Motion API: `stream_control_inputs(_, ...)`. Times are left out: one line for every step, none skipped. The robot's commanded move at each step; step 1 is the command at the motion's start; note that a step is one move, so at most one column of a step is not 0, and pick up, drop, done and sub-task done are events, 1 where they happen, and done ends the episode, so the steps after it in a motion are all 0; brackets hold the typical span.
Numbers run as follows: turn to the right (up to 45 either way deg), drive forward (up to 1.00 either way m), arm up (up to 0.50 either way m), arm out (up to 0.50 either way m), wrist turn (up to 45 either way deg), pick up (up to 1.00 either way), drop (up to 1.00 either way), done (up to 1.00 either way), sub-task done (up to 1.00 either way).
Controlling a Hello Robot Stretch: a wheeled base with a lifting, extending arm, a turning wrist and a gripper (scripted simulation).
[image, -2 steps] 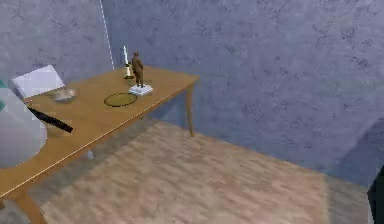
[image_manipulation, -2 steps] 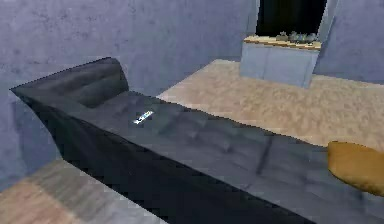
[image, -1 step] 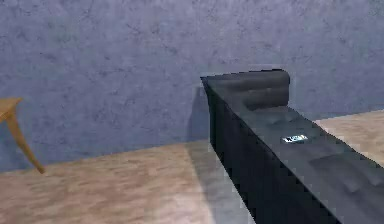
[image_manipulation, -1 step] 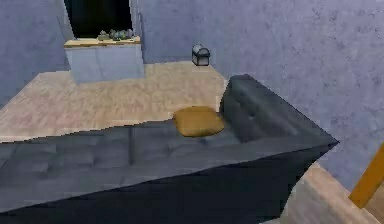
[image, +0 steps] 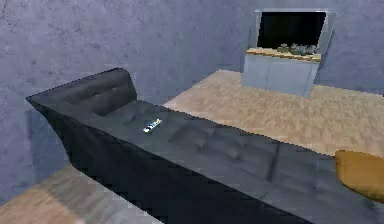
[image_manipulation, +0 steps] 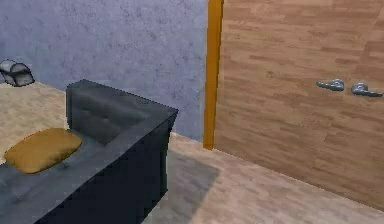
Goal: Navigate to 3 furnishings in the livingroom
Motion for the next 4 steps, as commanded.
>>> stream_control_inputs(30.0,0.0,0.0,0.0,0.0,0.0,0.0,0.0,0.0)
stream_control_inputs(0.0,0.1,0.0,0.0,0.0,0.0,0.0,0.0,0.0)
stream_control_inputs(-24.0,0.0,0.0,0.0,0.0,0.0,0.0,0.0,0.0)
stream_control_inputs(0.0,0.0,0.0,0.0,0.0,0.0,0.0,0.0,1.0)
